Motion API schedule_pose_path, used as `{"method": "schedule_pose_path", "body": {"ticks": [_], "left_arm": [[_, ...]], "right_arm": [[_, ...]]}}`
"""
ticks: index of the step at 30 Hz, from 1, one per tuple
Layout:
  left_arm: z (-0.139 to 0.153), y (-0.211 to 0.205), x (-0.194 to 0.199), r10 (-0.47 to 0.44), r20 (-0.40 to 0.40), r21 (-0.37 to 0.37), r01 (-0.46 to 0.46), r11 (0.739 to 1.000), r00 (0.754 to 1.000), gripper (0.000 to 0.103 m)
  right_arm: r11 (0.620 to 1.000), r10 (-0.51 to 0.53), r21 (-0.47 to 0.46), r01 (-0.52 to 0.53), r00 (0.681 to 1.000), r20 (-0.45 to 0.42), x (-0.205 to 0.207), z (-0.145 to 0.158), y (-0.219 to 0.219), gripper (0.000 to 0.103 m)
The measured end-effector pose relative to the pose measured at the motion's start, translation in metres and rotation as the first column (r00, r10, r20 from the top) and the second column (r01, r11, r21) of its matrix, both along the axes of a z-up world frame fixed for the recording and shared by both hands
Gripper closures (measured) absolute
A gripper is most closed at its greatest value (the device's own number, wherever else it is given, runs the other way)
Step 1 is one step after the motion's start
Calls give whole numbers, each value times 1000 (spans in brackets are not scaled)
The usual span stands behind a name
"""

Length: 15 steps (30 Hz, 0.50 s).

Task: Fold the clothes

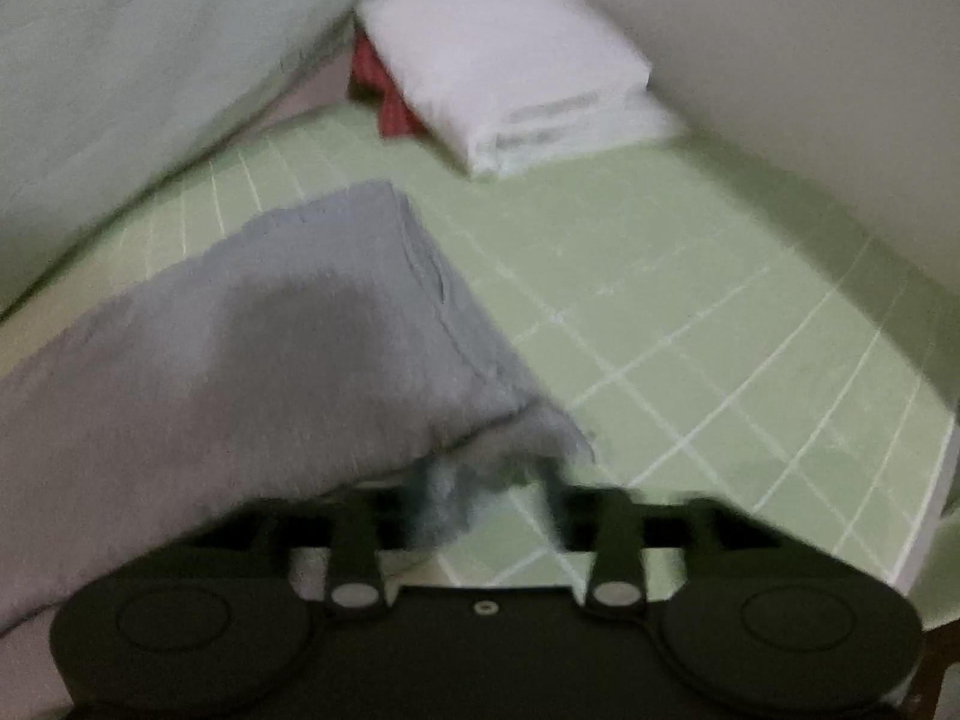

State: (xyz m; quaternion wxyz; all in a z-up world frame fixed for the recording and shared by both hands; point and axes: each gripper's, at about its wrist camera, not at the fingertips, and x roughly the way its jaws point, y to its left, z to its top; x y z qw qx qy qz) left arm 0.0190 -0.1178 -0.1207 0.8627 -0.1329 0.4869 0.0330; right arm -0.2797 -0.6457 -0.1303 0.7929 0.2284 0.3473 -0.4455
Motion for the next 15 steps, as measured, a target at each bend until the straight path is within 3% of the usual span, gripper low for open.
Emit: {"method": "schedule_pose_path", "body": {"ticks": [3,5,8,10,15], "left_arm": [[6,-15,-17,-28,7,-87,29,996,1000,73],[4,-27,-23,-40,1,-147,40,988,999,70],[-5,-43,-29,-33,-25,-221,27,975,999,69],[-11,-50,-29,-31,-46,-248,19,969,998,69],[-23,-59,-29,-3,-80,-290,-20,957,997,68]], "right_arm": [[999,19,-33,-17,998,63,0,8,5,25],[998,48,-34,-46,997,63,7,6,4,25],[996,82,-19,-82,996,29,16,-1,-2,37],[998,65,22,-65,998,24,18,-8,-12,51],[998,-19,65,15,998,62,12,-15,-30,55]]}}
